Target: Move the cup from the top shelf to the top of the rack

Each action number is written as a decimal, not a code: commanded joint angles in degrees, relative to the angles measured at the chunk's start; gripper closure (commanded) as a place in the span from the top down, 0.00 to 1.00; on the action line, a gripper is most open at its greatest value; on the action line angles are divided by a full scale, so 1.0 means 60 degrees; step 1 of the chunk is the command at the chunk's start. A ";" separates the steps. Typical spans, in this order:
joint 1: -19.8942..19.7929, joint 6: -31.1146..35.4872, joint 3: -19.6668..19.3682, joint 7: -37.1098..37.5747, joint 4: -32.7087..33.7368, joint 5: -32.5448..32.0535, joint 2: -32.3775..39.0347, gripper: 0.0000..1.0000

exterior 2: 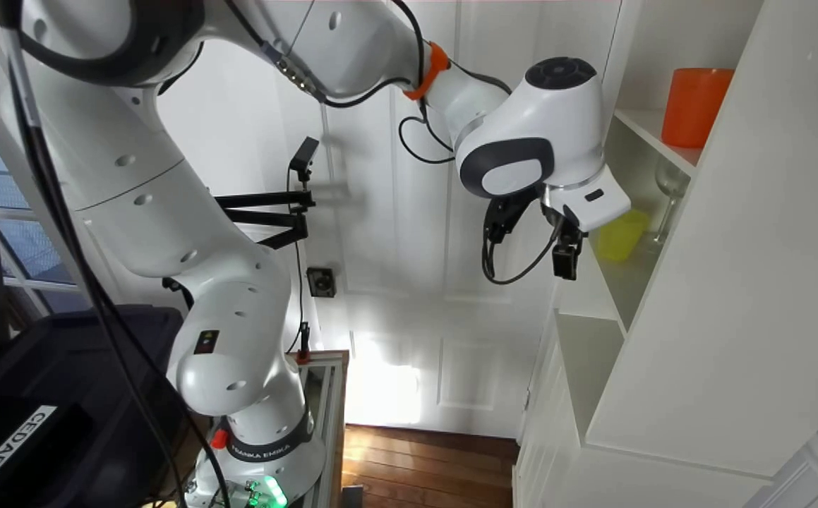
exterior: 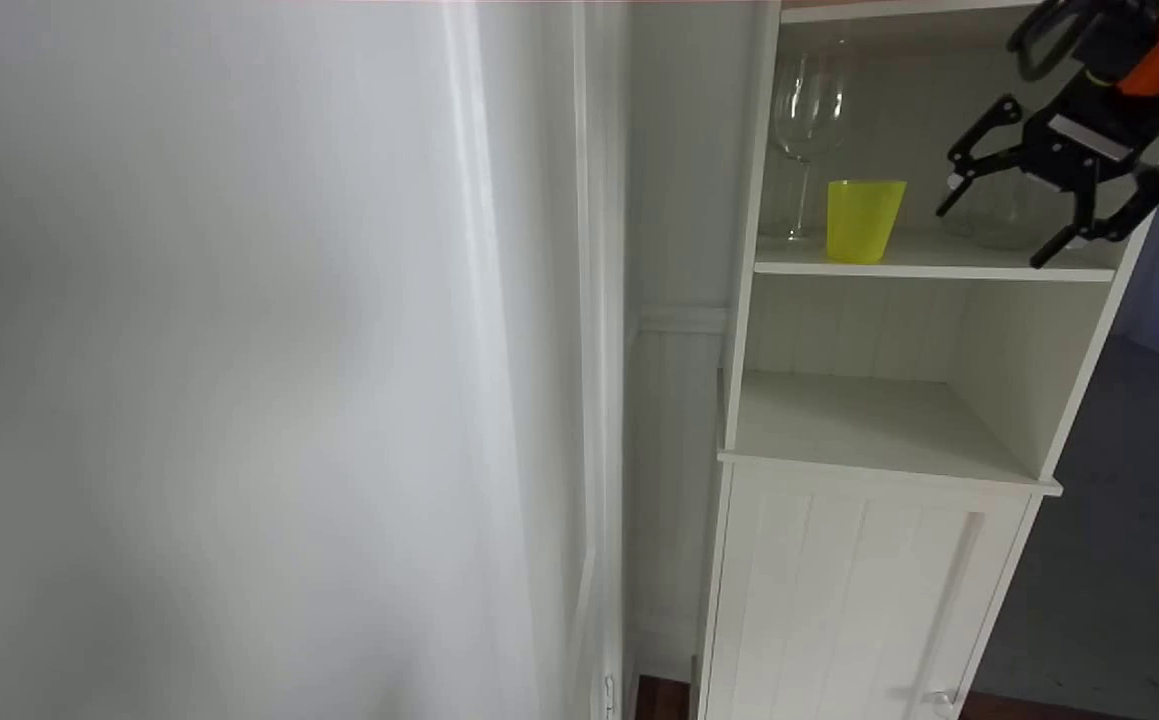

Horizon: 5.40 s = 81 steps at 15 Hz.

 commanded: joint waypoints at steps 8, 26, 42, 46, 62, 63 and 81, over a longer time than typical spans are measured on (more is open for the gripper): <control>0.2070 0.3297 -0.0907 -0.3051 0.1156 0.4781 0.1658 1.00; 0.2043 0.3004 -0.1100 -0.5023 0.1793 0.7061 0.2436 0.66; 0.1735 0.0689 -0.1994 -0.6495 0.0699 0.6473 0.0330 0.01; 0.0680 -0.1003 -0.1511 -0.5596 0.0232 0.4372 -0.0259 0.01; -0.0414 -0.6269 -0.0961 -0.2827 0.1090 -0.1403 -0.3202 0.01; -0.0414 -0.6446 -0.0929 -0.2796 0.1277 -0.1510 -0.3347 0.01; -0.0497 -0.5930 -0.1123 -0.2927 0.2947 -0.1421 -0.3993 0.01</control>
